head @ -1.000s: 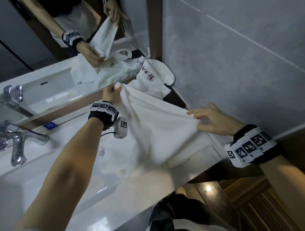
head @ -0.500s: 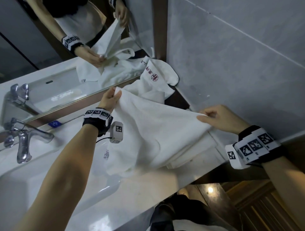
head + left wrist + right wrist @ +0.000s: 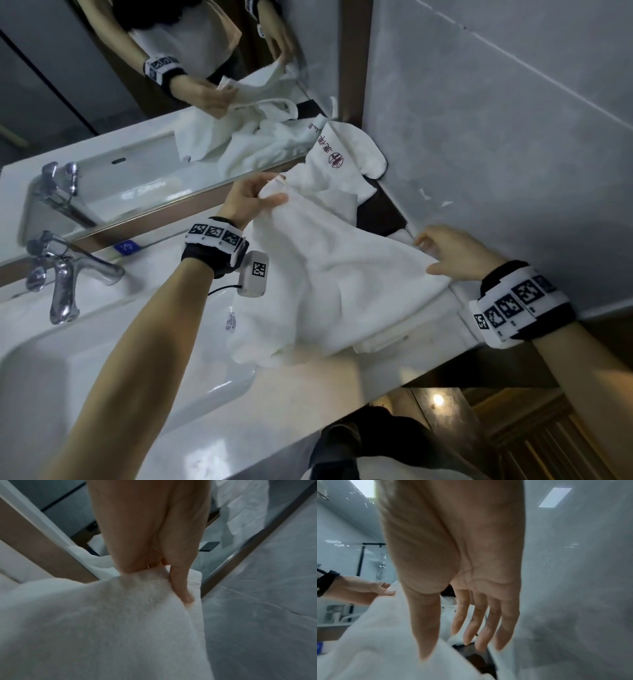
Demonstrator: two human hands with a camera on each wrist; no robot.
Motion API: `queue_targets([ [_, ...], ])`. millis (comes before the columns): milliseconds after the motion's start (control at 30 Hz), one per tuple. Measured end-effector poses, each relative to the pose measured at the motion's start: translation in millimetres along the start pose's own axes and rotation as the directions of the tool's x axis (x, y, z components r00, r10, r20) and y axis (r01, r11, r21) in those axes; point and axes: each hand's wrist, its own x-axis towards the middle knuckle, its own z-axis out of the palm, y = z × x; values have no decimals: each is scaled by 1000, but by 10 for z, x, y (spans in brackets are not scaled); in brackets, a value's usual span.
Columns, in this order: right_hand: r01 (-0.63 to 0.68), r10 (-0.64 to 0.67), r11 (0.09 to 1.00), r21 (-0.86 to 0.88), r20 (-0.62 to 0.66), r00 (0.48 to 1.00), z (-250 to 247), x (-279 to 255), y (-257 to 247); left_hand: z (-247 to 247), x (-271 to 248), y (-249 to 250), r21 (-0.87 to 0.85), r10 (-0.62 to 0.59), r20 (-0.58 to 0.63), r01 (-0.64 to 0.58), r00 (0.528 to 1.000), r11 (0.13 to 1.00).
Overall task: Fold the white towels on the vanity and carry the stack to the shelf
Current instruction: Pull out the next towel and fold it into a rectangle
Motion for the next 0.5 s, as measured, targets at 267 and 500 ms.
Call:
queue_targets([
  [267, 311, -213, 872, 379, -278, 937, 9, 510, -971, 332, -218, 116, 92, 188, -30, -184, 982, 979],
  [500, 367, -223, 759, 537, -316, 922, 80, 786, -1457, 299, -400, -6, 182, 185, -103, -164, 977, 969],
])
